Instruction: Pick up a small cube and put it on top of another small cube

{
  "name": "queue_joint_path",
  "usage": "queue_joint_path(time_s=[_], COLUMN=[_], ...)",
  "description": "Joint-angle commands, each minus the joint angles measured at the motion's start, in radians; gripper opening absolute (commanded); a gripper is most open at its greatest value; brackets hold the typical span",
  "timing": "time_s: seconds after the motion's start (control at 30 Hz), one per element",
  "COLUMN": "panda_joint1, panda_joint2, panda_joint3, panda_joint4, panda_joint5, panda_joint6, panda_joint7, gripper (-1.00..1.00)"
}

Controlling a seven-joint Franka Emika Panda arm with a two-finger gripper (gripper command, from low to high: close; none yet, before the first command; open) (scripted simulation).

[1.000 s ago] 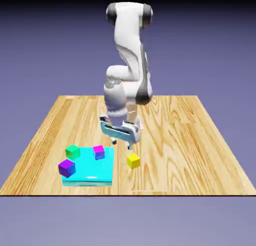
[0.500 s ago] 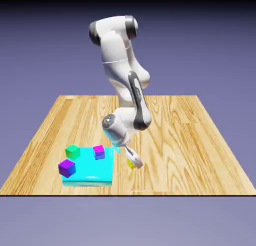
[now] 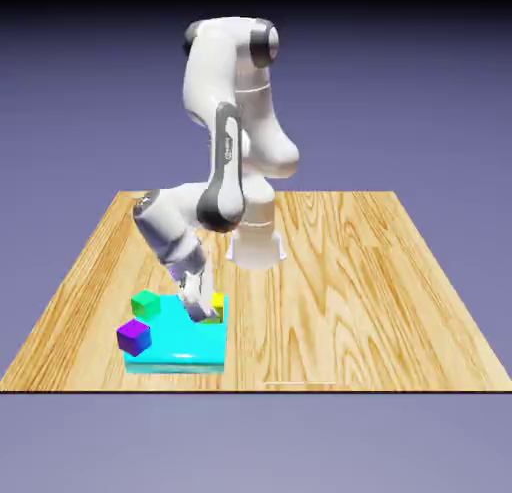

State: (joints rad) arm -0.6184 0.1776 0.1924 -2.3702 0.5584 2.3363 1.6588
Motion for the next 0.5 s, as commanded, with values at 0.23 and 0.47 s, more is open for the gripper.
queue_joint_path(time_s=[0.23, 0.47], panda_joint1=[0.021, 0.032], panda_joint2=[0.025, 0.113], panda_joint3=[-0.237, -0.207], panda_joint4=[0.197, 0.187], panda_joint5=[0.047, 0.106], panda_joint6=[-0.086, 0.010], panda_joint7=[0.221, 0.175], gripper=[-1.00, 1.00])
